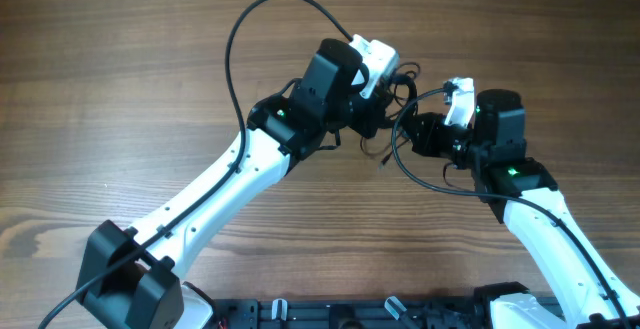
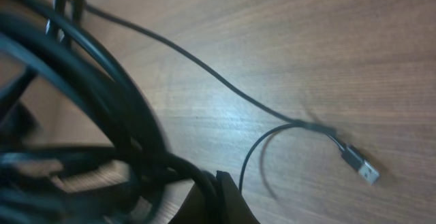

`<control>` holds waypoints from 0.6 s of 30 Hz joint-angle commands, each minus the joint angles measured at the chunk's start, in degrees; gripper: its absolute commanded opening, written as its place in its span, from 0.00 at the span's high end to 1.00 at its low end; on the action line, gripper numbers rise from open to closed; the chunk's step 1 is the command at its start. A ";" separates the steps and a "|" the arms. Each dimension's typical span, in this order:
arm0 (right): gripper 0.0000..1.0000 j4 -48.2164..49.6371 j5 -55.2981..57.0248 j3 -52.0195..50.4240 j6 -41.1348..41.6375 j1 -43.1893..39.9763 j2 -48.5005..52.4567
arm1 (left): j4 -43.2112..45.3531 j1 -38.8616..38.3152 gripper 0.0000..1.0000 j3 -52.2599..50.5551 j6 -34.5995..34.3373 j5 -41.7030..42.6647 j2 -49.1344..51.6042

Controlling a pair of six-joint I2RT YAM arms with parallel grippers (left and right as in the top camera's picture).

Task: Untangle cables

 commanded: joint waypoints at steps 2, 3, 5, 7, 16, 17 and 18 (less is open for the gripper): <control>0.96 1.11 -2.60 0.07 2.86 -0.02 0.44 | -1.36 -1.20 0.96 0.26 6.56 6.21 -0.98; 0.96 1.14 -3.65 0.07 2.86 -0.02 0.44 | -1.64 -1.29 0.96 0.26 6.58 6.32 -0.98; 0.96 1.62 -6.84 0.07 2.89 -0.02 0.44 | -2.19 -1.62 0.96 0.26 7.04 6.32 -0.81; 0.94 2.03 -9.27 0.07 2.86 -0.02 0.42 | -2.69 -2.01 0.96 0.26 7.41 6.05 -0.48; 0.19 -3.19 -13.90 0.07 -1.33 -2.05 -2.10 | -3.10 5.77 0.96 0.26 -2.32 8.90 -0.39; 0.17 -3.76 -14.73 0.07 -2.16 -3.06 -2.89 | -2.93 7.65 0.96 0.26 -2.27 12.83 -0.39; 0.14 -4.09 -15.37 0.07 -2.75 -3.91 -3.50 | -2.49 9.62 0.96 0.26 -2.10 17.59 -0.39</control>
